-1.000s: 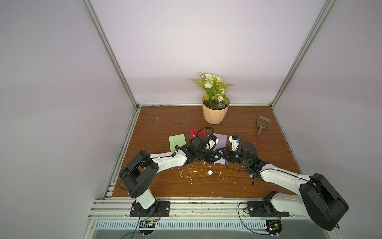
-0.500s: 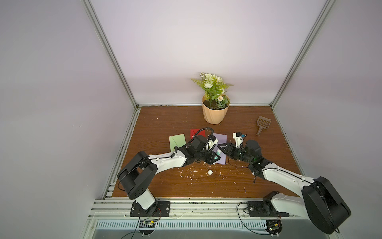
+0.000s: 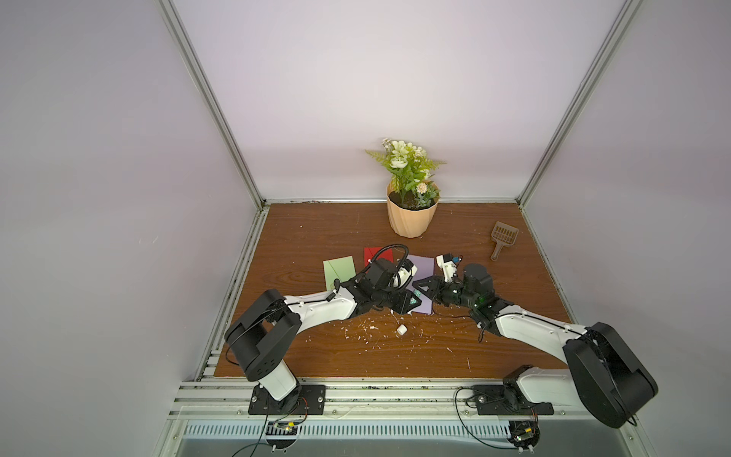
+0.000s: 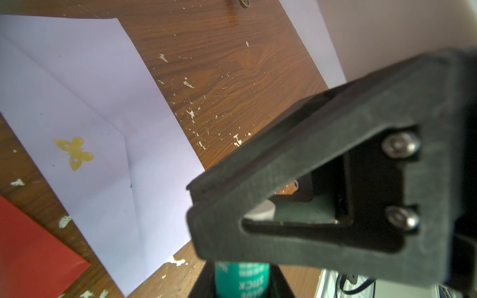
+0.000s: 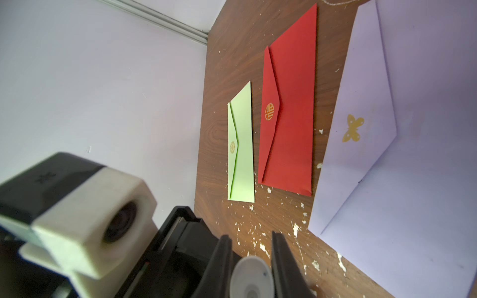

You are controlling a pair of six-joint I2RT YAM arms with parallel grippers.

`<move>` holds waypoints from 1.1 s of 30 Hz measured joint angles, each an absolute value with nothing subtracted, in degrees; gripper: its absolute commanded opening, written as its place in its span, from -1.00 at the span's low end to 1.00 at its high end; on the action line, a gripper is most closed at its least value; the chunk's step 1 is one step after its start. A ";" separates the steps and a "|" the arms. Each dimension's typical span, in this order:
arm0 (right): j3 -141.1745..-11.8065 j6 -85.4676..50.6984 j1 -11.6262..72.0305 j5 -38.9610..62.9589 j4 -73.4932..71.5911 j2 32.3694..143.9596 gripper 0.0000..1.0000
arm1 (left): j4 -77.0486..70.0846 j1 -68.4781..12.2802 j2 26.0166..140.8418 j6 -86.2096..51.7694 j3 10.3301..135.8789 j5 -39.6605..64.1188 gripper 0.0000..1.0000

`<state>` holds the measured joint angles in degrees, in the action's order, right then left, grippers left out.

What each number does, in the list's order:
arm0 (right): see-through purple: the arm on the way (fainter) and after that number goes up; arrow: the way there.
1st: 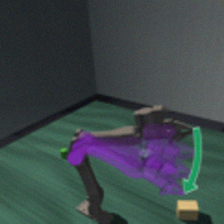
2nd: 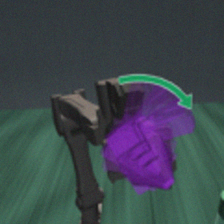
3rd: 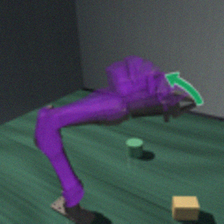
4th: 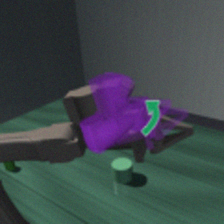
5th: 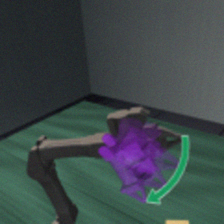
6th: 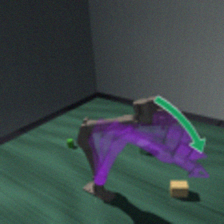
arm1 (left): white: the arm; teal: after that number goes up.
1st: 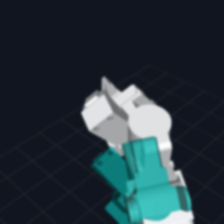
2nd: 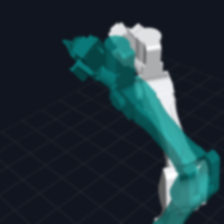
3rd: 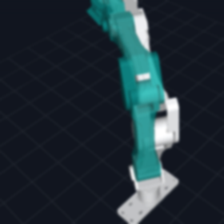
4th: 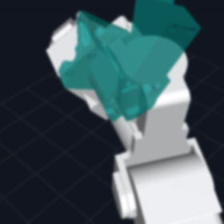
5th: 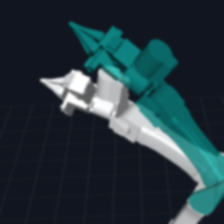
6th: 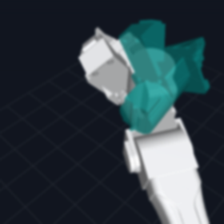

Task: Seal the envelope with a glue stick
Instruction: Screw the glue stick.

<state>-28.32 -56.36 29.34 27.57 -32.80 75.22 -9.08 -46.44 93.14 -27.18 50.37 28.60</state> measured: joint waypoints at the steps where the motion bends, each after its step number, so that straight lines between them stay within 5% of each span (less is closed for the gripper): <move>1: -28.34 -56.40 29.34 27.57 -32.77 75.22 -0.71 | -9.10 -46.44 93.14 -27.18 50.37 28.58 -0.86; 16: -27.46 -52.88 29.08 36.60 -40.36 70.43 -1.00 | -13.80 -42.89 85.69 -29.91 46.09 40.82 -0.85; 31: -22.02 -67.48 28.36 50.02 -82.02 72.44 -1.00 | -29.87 -41.54 78.30 -41.60 41.74 57.56 -0.84; 33: -22.04 -70.28 28.36 51.03 -86.04 74.17 -0.85 | -29.69 -41.41 77.93 -41.76 41.74 58.19 -0.84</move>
<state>-22.04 -70.28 28.36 51.03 -86.04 74.17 -29.69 -41.41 77.93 -41.76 41.74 58.19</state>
